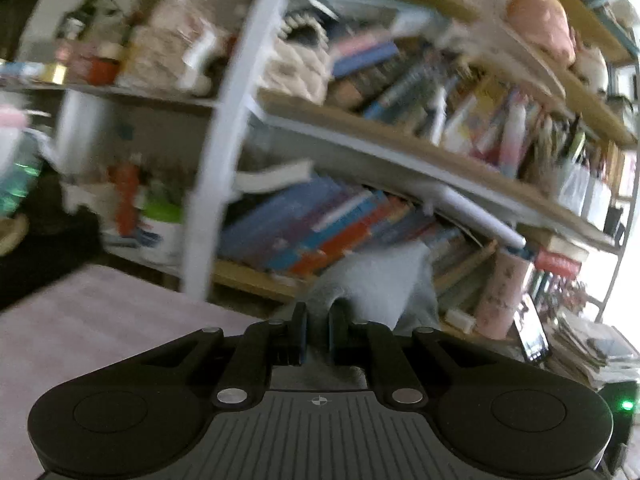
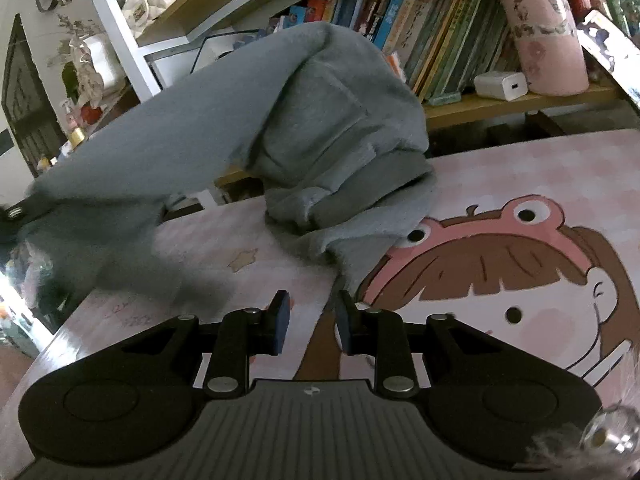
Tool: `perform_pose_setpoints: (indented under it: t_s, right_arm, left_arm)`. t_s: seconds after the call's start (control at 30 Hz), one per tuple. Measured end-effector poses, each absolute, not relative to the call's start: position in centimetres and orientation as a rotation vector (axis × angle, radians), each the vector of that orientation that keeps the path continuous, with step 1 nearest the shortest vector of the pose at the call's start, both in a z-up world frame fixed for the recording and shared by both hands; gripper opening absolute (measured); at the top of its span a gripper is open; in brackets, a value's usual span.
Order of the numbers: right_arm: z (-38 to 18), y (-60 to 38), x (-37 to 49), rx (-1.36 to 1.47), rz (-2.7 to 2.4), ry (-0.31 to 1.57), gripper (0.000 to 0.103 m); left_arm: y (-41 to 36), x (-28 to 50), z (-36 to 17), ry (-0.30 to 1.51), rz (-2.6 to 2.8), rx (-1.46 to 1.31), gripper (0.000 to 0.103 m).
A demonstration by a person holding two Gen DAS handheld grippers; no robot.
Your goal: Fold clothes
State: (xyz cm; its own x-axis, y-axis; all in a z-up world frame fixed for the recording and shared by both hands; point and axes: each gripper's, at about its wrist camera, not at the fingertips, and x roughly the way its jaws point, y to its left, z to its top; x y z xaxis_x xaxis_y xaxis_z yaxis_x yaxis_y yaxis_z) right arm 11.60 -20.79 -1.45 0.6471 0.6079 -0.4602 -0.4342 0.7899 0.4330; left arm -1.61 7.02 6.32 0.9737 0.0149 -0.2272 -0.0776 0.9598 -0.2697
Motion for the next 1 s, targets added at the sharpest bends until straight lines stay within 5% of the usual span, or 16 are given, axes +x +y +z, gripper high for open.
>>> perform_pose_setpoints:
  t_s: [0.17, 0.4, 0.57, 0.63, 1.0]
  right_arm:
    - [-1.3, -20.3, 10.5, 0.301, 0.643, 0.632, 0.024]
    - [-1.1, -21.3, 9.7, 0.333, 0.622, 0.626, 0.025]
    - [-1.2, -21.7, 9.8, 0.349, 0.608, 0.633, 0.026]
    - [-1.2, -21.5, 9.8, 0.340, 0.611, 0.634, 0.027]
    - [-1.1, -21.5, 9.5, 0.320, 0.608, 0.613, 0.033]
  left_arm:
    - [10.2, -5.6, 5.2, 0.281, 0.244, -0.275, 0.008]
    - [14.8, -9.7, 6.2, 0.111, 0.573, -0.452, 0.011]
    - [10.3, -7.0, 5.5, 0.200, 0.432, -0.279, 0.035]
    - [8.5, -5.9, 5.2, 0.234, 0.374, -0.210, 0.077]
    - [-3.6, 1.0, 4.0, 0.340, 0.045, 0.232, 0.080]
